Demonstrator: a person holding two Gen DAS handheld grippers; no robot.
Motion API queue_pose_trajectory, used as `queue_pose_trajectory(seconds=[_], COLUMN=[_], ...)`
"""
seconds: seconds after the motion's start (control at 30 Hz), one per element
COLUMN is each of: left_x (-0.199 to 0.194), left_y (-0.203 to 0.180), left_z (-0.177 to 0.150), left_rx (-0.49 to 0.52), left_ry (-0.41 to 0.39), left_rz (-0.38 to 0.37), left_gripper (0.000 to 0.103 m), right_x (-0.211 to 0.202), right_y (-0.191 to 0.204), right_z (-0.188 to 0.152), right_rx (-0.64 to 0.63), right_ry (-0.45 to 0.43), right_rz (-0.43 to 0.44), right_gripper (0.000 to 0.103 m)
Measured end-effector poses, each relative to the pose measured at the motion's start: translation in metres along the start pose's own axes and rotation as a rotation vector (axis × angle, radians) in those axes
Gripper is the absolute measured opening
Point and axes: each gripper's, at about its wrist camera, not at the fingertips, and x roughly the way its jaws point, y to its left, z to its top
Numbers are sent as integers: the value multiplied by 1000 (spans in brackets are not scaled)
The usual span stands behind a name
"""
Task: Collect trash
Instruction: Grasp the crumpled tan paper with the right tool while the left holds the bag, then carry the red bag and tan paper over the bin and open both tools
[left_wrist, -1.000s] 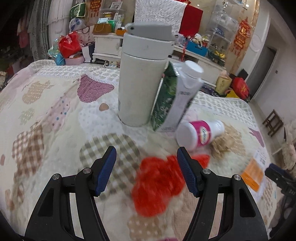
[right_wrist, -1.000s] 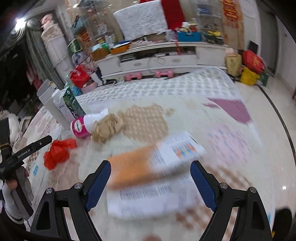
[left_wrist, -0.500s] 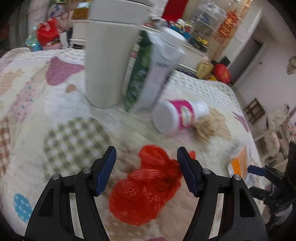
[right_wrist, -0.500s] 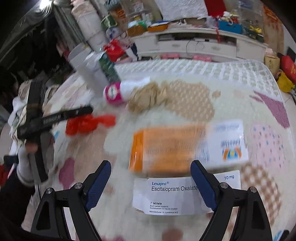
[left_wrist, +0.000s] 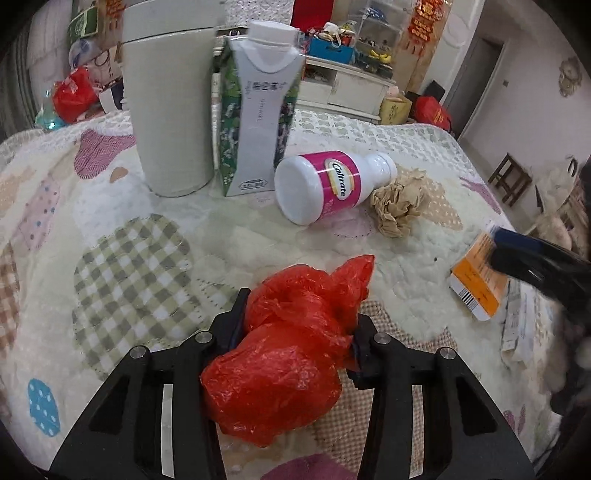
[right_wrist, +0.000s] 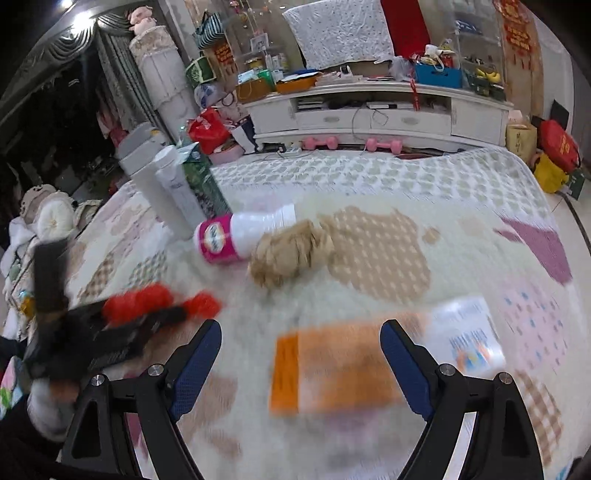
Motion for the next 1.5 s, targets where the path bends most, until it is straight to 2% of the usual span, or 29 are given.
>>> queue_pose_trajectory(seconds=[0.1, 0.17, 0.2, 0.23, 0.3, 0.43, 0.7, 0.87, 1.07, 1.27, 1.5], left_x=[-5, -7, -8, -9, -14, -25, -68, -91, -107, -113, -113], left_y=[15, 21, 23, 25, 30, 32, -5, -35, -74, -122, -184], left_z=[-4, -7, -8, -9, -14, -20, -41, -63, -81, -98, -111], left_rx=[-32, -52, -60, -68, -77, -99, -57, -21, 0, 71, 154], left_ry=[-2, -6, -9, -15, -21, -31, -82, -83, -59, -43, -26], left_rz=[-28, -51, -60, -69, -78, -106, -149, -189, -246, -270, -299], left_gripper=[39, 39, 39, 39, 38, 38, 38, 38, 38, 38, 38], right_x=[31, 44, 52, 60, 73, 58, -24, -75, -119, -154, -189], right_y=[4, 5, 6, 5, 4, 3, 4, 11, 5, -22, -56], right_z=[22, 31, 36, 39, 40, 32, -14, -54, -100, -145, -181], right_rx=[29, 41, 48, 54, 66, 62, 61, 54, 41, 108, 170], right_ry=[9, 11, 17, 33, 70, 45, -33, -69, -82, -90, -97], right_rz=[-27, -46, -55, -56, -30, 11, 82, 84, 28, -15, -75], right_gripper=[86, 79, 68, 50, 37, 22, 22, 22, 22, 22, 22])
